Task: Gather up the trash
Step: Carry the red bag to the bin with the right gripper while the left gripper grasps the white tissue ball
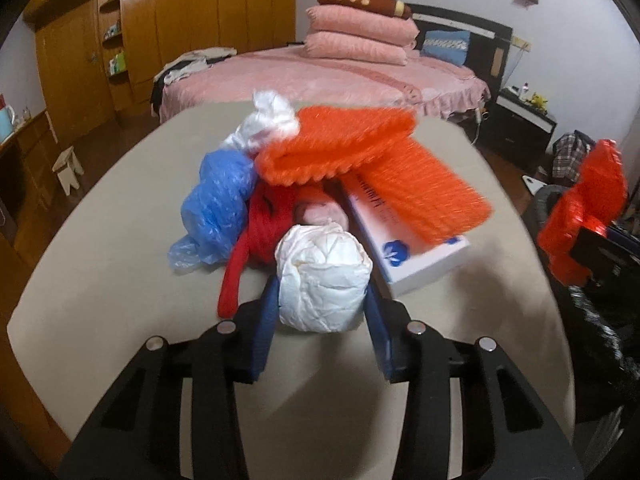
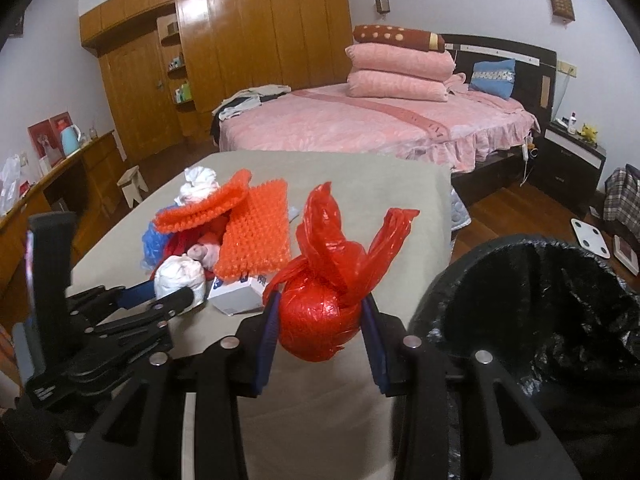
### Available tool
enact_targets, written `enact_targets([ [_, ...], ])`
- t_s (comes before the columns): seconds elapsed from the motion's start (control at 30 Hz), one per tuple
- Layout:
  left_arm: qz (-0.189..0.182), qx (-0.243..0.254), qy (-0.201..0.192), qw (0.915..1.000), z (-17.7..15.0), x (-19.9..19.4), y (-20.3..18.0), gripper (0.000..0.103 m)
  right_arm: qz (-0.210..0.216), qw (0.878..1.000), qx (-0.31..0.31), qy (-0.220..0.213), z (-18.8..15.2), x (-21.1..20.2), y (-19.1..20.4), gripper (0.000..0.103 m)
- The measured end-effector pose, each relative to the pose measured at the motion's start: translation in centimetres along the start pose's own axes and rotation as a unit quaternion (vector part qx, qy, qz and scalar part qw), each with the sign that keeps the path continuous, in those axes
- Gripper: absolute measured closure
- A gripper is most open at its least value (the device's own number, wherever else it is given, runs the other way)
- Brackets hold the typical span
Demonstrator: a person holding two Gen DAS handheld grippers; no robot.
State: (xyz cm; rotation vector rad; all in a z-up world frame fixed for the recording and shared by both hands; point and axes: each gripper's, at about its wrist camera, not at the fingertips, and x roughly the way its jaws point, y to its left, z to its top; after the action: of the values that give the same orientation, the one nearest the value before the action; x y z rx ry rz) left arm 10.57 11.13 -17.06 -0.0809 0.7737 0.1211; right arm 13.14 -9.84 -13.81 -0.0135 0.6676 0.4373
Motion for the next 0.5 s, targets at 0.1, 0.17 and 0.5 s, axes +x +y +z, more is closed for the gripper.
enact_targets([
  [0.1, -0.01, 0.008, -0.014, 0.9998, 0.1, -2.0, -0.7, 0.063, -0.002, 1.0, 0.004, -0.009, 0.2, -1.1, -0.5, 0.064],
  [0.17, -0.018, 0.011, -0.022, 0.9995, 0.0, -3.2, -1.4, 0.063, -0.005, 1.0, 0.005, -0.014, 0.2, -1.9, -0.7, 0.064],
  [0.5, -0.086, 0.051, -0.054, 0.9935, 2.0, -6.3, -6.9, 0.063, -0.052, 0.998, 0.031, -0.032, -0.1, -5.7, -5.0, 0.064],
])
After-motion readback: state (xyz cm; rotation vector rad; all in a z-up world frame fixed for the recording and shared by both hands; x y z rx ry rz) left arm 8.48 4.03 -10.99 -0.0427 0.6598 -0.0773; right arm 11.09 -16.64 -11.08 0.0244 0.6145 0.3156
